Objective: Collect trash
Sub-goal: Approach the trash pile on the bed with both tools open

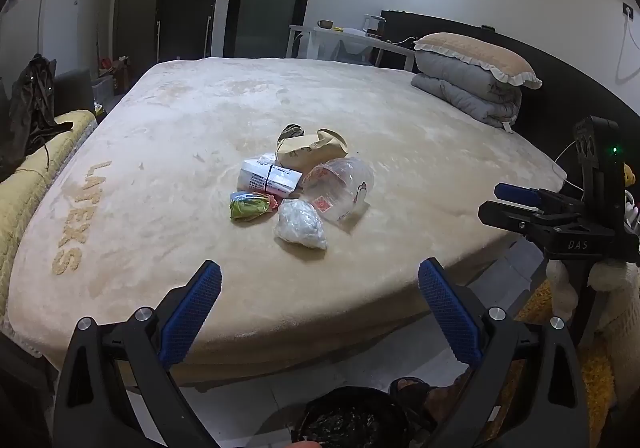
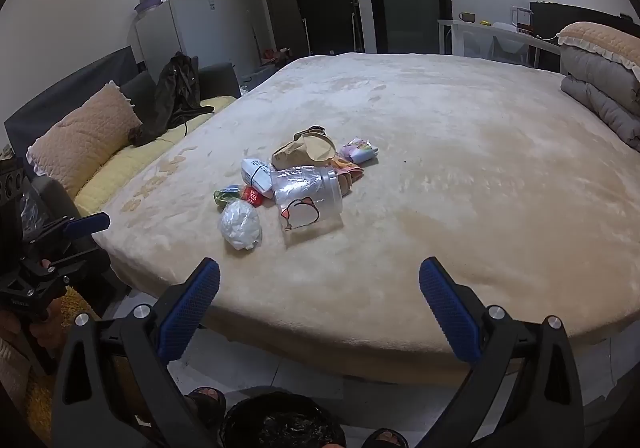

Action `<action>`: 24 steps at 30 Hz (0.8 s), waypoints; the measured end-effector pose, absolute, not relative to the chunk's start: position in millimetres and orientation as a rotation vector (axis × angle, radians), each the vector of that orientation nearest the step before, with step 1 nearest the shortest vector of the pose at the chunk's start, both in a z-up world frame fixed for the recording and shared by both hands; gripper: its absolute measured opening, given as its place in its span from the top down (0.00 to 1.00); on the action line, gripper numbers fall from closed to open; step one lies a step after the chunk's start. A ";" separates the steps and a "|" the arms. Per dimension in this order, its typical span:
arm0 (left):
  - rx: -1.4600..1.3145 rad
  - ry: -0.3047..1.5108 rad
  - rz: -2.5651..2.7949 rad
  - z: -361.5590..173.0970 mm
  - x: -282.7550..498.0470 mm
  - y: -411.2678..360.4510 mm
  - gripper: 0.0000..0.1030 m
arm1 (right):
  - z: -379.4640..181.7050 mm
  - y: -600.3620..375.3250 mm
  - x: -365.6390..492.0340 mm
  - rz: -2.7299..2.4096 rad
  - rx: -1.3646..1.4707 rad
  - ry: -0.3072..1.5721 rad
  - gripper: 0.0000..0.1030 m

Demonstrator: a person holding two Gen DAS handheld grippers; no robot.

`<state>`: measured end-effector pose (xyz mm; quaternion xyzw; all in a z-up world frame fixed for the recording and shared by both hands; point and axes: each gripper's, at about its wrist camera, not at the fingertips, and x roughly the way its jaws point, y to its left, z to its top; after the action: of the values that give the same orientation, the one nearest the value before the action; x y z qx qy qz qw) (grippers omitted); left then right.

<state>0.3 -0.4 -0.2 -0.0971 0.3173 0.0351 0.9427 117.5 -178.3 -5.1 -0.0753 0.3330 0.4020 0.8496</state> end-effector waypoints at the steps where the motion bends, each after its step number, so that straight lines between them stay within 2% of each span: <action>1: -0.198 0.650 0.071 -0.2 0.4 -0.4 0.06 | -5.5 -178.2 117.8 0.847 -0.158 0.705 0.04; 24: -0.193 0.662 0.063 -4.9 3.0 -3.3 0.06 | -8.9 -172.6 117.5 0.861 -0.158 0.723 0.04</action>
<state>3.0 -3.3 -4.9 -0.0947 0.3244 0.0310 0.9406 117.5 -172.6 -8.9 -0.0748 0.3424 0.4075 0.8433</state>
